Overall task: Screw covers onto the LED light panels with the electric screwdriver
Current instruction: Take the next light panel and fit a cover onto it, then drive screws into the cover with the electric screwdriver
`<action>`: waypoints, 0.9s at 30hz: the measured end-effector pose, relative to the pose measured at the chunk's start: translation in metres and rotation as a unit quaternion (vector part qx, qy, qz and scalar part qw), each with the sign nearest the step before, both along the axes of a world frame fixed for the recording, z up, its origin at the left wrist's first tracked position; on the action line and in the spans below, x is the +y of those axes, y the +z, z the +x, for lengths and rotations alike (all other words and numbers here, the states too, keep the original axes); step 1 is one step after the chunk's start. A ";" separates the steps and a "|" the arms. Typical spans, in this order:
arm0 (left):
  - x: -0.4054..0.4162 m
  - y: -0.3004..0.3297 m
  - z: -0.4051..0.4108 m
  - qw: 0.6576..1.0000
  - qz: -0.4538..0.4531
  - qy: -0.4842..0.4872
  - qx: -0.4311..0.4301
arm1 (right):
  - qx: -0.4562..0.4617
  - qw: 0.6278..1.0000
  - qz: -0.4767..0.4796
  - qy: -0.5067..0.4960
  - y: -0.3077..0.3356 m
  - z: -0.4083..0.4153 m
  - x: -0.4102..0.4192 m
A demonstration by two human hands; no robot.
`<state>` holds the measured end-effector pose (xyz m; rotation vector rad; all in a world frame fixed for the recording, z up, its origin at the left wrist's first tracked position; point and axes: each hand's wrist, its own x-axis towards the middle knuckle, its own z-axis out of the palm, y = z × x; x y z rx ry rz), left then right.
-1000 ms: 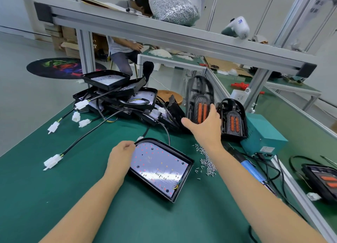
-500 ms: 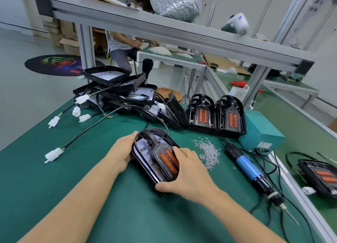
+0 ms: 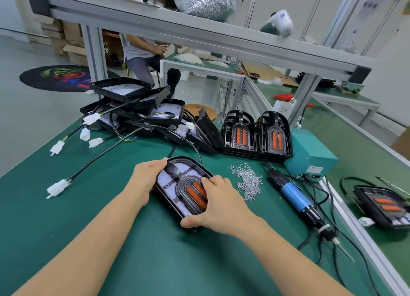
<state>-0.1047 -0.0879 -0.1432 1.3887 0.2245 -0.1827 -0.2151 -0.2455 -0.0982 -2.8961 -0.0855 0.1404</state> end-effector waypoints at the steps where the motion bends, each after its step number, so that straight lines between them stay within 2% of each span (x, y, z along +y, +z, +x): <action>1: -0.001 -0.001 0.000 1.000 0.021 0.009 -0.013 | 0.003 1.000 0.002 0.000 0.000 0.000 -0.001; 7: 0.000 0.002 0.001 0.996 0.077 -0.005 -0.041 | -0.033 0.999 0.013 0.026 -0.010 -0.002 -0.007; 11: 0.011 -0.003 0.002 0.986 0.139 0.023 -0.088 | -0.098 0.977 0.181 0.055 -0.015 -0.009 -0.022; 13: 0.019 -0.006 0.003 0.971 0.208 0.025 -0.116 | -0.158 0.963 0.217 0.011 -0.014 -0.011 -0.041; 17: 0.025 -0.001 0.007 0.917 0.369 -0.007 -0.155 | -0.216 0.955 0.166 -0.119 -0.011 -0.010 -0.098; 21: 0.014 0.018 0.005 0.852 0.489 -0.012 -0.187 | -0.165 0.952 0.092 -0.242 -0.011 -0.010 -0.150; 24: -0.017 0.039 -0.005 0.826 0.481 -0.019 -0.294 | -0.102 0.947 0.005 -0.303 -0.015 -0.011 -0.175; 27: -0.059 0.061 -0.014 0.822 0.449 -0.124 -0.326 | -0.034 0.944 -0.046 -0.326 -0.020 -0.012 -0.182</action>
